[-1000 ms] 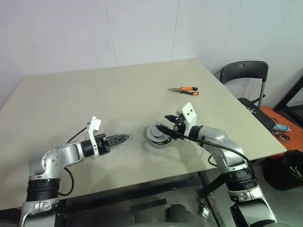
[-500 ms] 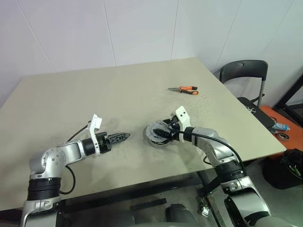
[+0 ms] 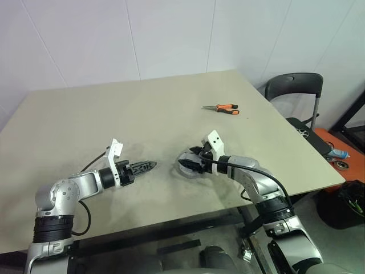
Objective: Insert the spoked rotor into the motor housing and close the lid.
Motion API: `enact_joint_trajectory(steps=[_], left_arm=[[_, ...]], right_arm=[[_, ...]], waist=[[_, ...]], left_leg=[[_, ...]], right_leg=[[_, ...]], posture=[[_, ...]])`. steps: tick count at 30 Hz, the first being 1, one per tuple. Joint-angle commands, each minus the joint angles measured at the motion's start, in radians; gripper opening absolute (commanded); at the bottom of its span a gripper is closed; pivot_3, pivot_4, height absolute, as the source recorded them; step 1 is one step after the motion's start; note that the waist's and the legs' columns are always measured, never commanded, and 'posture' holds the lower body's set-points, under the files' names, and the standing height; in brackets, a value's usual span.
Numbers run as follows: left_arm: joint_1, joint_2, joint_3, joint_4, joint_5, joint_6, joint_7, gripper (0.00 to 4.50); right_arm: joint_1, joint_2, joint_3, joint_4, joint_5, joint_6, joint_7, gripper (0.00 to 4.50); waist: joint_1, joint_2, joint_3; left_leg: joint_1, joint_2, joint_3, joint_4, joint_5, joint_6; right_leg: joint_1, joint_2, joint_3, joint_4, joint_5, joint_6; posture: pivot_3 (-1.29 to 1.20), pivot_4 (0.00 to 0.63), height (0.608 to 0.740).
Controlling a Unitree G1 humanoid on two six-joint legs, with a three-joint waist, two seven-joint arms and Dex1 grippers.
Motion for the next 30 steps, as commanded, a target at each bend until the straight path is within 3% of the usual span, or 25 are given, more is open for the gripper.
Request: enact_joint_trajectory(steps=[1, 9, 21, 30], left_arm=[[-0.01, 0.002, 0.022, -0.034, -0.019, -0.002, 0.003, 2.39], [-0.003, 0.012, 0.028, -0.033, -0.018, -0.001, -0.001, 2.39], [-0.008, 0.012, 0.022, -0.03, -0.016, -0.002, -0.002, 2.39], [-0.011, 0.005, 0.02, -0.03, -0.015, -0.001, 0.004, 2.39]], right_arm=[[-0.011, -0.007, -0.012, 0.022, -0.016, -0.039, 0.004, 4.47], [-0.046, -0.024, -0.044, 0.065, -0.023, -0.029, -0.016, 4.47], [0.037, -0.049, 0.059, -0.148, -0.037, -0.021, 0.076, 4.47], [0.028, -0.048, 0.046, -0.084, -0.081, -0.072, 0.036, 4.47]], waist=[[-0.001, 0.0, 0.0], [0.0, 0.0, 0.0], [-0.002, 0.0, 0.0], [-0.001, 0.0, 0.0]], left_leg=[[0.0, 0.0, 0.0, 0.0, 0.0, 0.0], [0.001, 0.0, 0.0, 0.001, 0.0, 0.0], [0.0, 0.0, 0.0, 0.002, 0.0, 0.0], [0.0, 0.0, 0.0, 0.002, 0.0, 0.0]], right_leg=[[0.0, 0.0, 0.0, 0.0, 0.0, 0.0], [0.001, 0.0, 0.0, 0.0, 0.0, 0.0], [0.001, 0.0, 0.0, 0.0, 0.0, 0.0], [0.001, 0.0, 0.0, 0.0, 0.0, 0.0]], posture=[[0.0, 0.0, 0.74], [0.0, 0.0, 0.74], [0.0, 0.0, 0.74], [0.0, 0.0, 0.74]])
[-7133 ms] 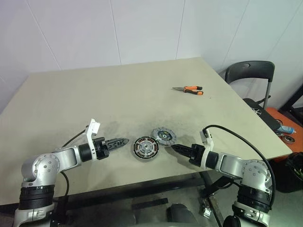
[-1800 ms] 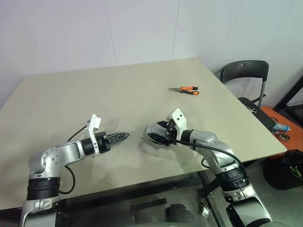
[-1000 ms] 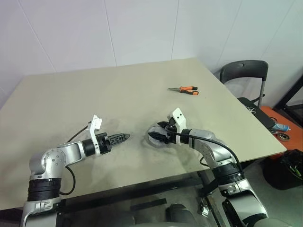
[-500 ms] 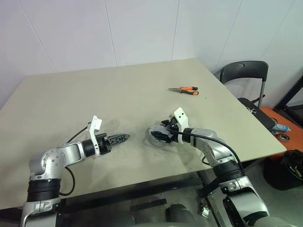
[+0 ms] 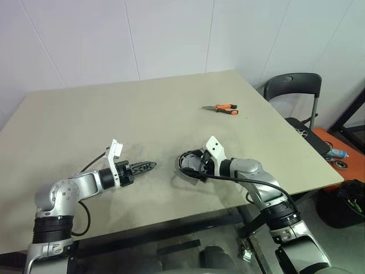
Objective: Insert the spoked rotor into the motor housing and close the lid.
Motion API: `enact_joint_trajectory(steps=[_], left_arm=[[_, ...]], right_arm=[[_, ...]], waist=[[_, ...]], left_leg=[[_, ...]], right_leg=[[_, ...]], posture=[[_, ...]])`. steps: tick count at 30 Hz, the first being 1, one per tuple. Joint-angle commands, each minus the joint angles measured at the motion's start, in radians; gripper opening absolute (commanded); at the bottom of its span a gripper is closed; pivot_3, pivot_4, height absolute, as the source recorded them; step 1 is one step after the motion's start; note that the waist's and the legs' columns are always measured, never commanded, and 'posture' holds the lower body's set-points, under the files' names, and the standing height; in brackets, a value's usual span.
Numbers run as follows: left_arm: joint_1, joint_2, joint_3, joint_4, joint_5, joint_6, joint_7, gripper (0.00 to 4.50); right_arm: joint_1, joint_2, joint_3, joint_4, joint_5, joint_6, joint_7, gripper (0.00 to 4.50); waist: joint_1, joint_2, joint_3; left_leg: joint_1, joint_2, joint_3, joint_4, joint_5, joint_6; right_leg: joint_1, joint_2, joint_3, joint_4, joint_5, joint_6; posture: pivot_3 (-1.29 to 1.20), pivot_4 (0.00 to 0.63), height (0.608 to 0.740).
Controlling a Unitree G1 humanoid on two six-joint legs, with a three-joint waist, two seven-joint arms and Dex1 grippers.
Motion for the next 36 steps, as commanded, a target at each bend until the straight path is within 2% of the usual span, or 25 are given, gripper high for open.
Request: enact_joint_trajectory(steps=[1, 7, 11, 17, 22, 28, 36], left_arm=[[-0.012, 0.002, 0.02, -0.031, -0.016, -0.002, 0.005, 2.39], [-0.007, -0.005, 0.025, -0.048, -0.027, 0.009, 0.023, 2.39], [-0.009, -0.01, 0.025, -0.054, -0.029, 0.014, 0.03, 2.39], [-0.01, -0.013, 0.042, -0.069, -0.054, 0.034, 0.04, 2.39], [-0.008, -0.013, 0.042, -0.069, -0.057, 0.035, 0.046, 2.39], [-0.034, -0.012, 0.038, -0.057, -0.056, 0.033, 0.049, 2.39], [-0.028, -0.004, 0.036, -0.061, -0.055, 0.036, 0.047, 2.39]], right_arm=[[-0.028, 0.021, -0.033, 0.02, -0.002, -0.034, -0.033, 4.47], [-0.063, 0.064, -0.106, 0.026, 0.042, -0.027, -0.068, 4.47], [-0.063, 0.059, -0.098, 0.002, 0.04, -0.022, -0.059, 4.47], [-0.06, 0.019, -0.13, -0.089, 0.116, 0.077, -0.01, 4.47], [-0.009, -0.077, -0.057, -0.133, 0.034, 0.011, 0.027, 4.47], [0.027, -0.102, -0.032, -0.15, -0.012, -0.051, 0.026, 4.47], [0.04, -0.065, -0.029, -0.123, -0.022, -0.062, -0.005, 4.47]], waist=[[0.0, 0.0, 0.0], [0.0, 0.0, 0.0], [0.0, 0.0, 0.0], [0.0, 0.0, 0.0], [0.002, 0.0, 0.0], [0.0, 0.0, 0.0], [0.001, 0.0, 0.0]], left_leg=[[0.0, 0.0, 0.0, 0.0, 0.0, 0.0], [0.0, 0.0, 0.0, 0.0, 0.0, 0.0], [0.0, 0.0, 0.0, 0.0, 0.0, 0.0], [0.0, 0.0, 0.0, 0.0, 0.0, 0.0], [0.0, 0.0, 0.0, 0.0, 0.0, 0.0], [0.0, 0.0, 0.0, 0.001, 0.0, 0.0], [0.0, 0.0, 0.0, 0.001, 0.0, 0.0]], right_leg=[[0.0, 0.0, 0.0, 0.0, 0.0, 0.0], [0.0, 0.0, 0.0, 0.0, 0.0, 0.0], [0.0, 0.0, 0.0, 0.0, 0.0, 0.0], [0.0, 0.0, 0.0, 0.0, 0.0, 0.0], [0.0, 0.0, 0.0, 0.0, 0.0, 0.0], [0.0, 0.0, 0.0, 0.0, 0.0, 0.0], [0.001, 0.0, 0.0, 0.0, 0.0, 0.0]], posture=[[0.0, 0.0, 0.74], [0.0, 0.0, 0.74], [0.0, 0.0, 0.74], [0.0, 0.0, 0.74], [0.0, 0.0, 0.74], [0.0, 0.0, 0.74], [0.0, 0.0, 0.74]])
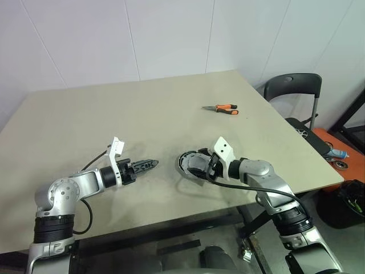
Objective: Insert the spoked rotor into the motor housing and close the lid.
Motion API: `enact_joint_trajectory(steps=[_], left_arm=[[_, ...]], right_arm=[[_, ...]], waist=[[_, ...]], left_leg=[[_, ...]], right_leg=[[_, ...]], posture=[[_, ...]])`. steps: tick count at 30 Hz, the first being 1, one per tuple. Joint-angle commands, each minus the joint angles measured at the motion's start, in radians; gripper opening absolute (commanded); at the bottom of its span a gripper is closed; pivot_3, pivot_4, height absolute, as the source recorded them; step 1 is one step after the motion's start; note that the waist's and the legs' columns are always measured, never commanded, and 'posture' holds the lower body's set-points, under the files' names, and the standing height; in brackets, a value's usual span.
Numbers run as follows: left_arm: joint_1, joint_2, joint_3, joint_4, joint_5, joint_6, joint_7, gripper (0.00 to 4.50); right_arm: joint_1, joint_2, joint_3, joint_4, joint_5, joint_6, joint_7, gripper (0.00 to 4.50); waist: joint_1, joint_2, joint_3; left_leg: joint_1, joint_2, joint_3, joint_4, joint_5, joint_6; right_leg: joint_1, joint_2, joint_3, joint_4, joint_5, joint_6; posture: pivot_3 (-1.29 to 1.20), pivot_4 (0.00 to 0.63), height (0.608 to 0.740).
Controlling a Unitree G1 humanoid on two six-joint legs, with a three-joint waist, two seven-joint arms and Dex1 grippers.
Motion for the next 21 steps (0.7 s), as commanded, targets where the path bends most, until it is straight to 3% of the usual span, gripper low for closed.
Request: enact_joint_trajectory(steps=[1, 17, 21], left_arm=[[-0.016, 0.016, 0.017, -0.022, -0.013, -0.004, -0.008, 2.39], [-0.004, 0.025, 0.02, -0.015, -0.009, -0.015, -0.016, 2.39], [-0.005, 0.025, 0.018, -0.012, -0.006, -0.018, -0.02, 2.39]], right_arm=[[-0.021, 0.012, -0.008, -0.011, -0.001, -0.025, -0.008, 4.47], [-0.011, 0.018, 0.022, 0.086, -0.045, -0.076, 0.011, 4.47], [-0.007, 0.014, 0.034, 0.087, -0.058, -0.088, 0.019, 3.2]], waist=[[0.0, 0.0, 0.0], [-0.001, 0.0, 0.0], [-0.001, 0.0, 0.0]], left_leg=[[0.0, 0.0, 0.0, 0.0, 0.0, 0.0], [0.001, 0.0, 0.0, 0.0, 0.0, 0.0], [0.003, 0.0, 0.0, 0.0, 0.0, 0.0]], right_leg=[[0.0, 0.0, 0.0, 0.0, 0.0, 0.0], [0.002, 0.0, 0.0, 0.0, 0.0, 0.0], [0.004, 0.0, 0.0, 0.0, 0.0, 0.0]], posture=[[0.0, 0.0, 0.74], [0.0, 0.0, 0.74], [0.0, 0.0, 0.74]])
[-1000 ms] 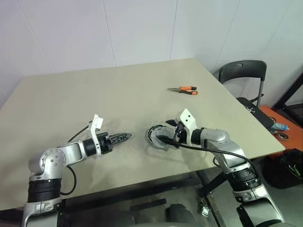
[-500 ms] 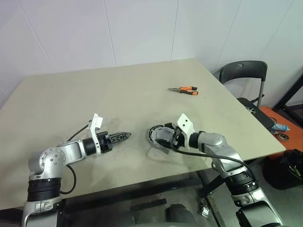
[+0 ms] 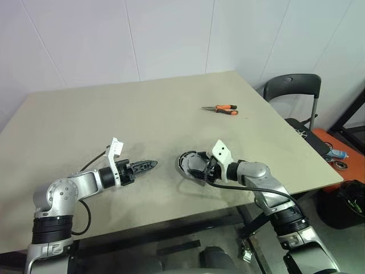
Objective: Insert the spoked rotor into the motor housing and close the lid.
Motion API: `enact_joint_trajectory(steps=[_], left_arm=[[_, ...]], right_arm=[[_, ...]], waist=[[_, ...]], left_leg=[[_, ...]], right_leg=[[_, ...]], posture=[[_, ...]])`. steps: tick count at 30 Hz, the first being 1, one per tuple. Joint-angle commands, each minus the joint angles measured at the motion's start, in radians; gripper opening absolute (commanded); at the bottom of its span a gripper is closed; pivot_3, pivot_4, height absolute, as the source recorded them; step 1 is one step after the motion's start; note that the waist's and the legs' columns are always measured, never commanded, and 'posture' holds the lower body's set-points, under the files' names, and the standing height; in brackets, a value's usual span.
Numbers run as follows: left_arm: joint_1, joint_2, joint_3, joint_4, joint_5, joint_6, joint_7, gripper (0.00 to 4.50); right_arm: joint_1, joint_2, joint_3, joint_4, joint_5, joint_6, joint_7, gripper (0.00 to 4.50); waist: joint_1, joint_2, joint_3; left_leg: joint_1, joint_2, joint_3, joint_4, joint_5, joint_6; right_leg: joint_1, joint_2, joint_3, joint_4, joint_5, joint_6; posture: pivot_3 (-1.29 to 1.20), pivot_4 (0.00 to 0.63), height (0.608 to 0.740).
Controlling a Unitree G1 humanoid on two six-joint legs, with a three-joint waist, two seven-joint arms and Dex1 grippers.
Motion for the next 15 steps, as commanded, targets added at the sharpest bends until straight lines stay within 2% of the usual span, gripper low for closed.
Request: enact_joint_trajectory(steps=[1, 11, 15], left_arm=[[-0.012, 0.014, 0.018, -0.013, -0.005, -0.017, -0.011, 2.39], [-0.004, 0.011, 0.016, -0.014, -0.004, -0.02, -0.017, 2.39], [-0.004, 0.012, 0.014, -0.013, -0.003, -0.021, -0.021, 2.39]], right_arm=[[-0.006, -0.002, 0.013, 0.005, -0.023, -0.009, -0.001, 3.03], [-0.018, 0.008, 0.007, 0.026, -0.022, 0.033, -0.015, 3.03], [-0.04, 0.057, -0.061, 0.01, 0.055, 0.113, -0.042, 3.03]], waist=[[0.0, 0.0, 0.0], [0.0, 0.0, 0.0], [-0.001, 0.0, 0.0]], left_leg=[[0.001, 0.0, 0.0, 0.0, 0.0, 0.0], [0.004, 0.0, 0.0, 0.0, 0.0, 0.0], [0.005, 0.0, 0.0, 0.0, 0.0, 0.0]], right_leg=[[0.001, 0.0, 0.0, 0.0, 0.0, 0.0], [0.004, 0.0, 0.0, 0.0, 0.0, 0.0], [0.005, 0.0, 0.0, 0.0, -0.001, -0.001]], posture=[[0.0, 0.0, 0.74], [0.0, 0.0, 0.74], [0.0, 0.0, 0.74]])
